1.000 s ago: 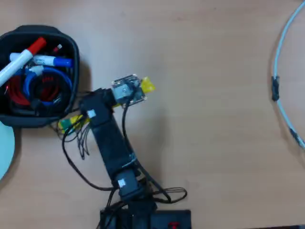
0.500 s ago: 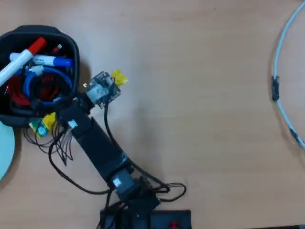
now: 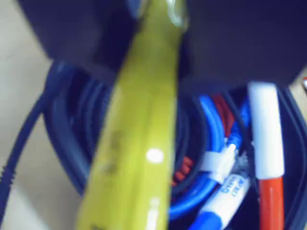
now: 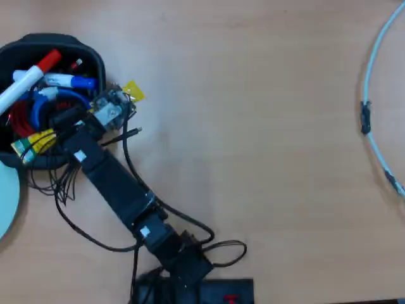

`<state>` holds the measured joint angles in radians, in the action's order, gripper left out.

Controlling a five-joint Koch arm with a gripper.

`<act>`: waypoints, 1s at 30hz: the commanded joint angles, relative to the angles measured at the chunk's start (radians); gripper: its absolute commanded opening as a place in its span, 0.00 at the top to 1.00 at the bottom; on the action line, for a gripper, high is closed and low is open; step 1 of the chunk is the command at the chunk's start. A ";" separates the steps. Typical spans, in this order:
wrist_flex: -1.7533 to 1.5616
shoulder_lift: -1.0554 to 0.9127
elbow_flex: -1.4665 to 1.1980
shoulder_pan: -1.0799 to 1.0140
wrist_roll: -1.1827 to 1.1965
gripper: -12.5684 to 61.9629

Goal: Pick up the yellow instant coffee stick, then put it in the black bowl

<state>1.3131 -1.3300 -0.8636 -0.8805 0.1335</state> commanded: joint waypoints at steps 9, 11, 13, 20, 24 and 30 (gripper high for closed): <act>-0.400 0.175 0.080 0.038 0.012 0.92; -0.443 0.183 0.087 0.043 0.012 0.92; -0.482 0.187 0.092 0.046 0.011 0.92; -0.560 0.265 0.137 0.060 0.011 0.92; -0.560 0.336 0.169 0.067 0.011 0.92; -0.558 0.348 0.158 0.064 0.009 0.92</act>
<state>0.8483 -0.9664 -0.8084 -0.8191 0.1381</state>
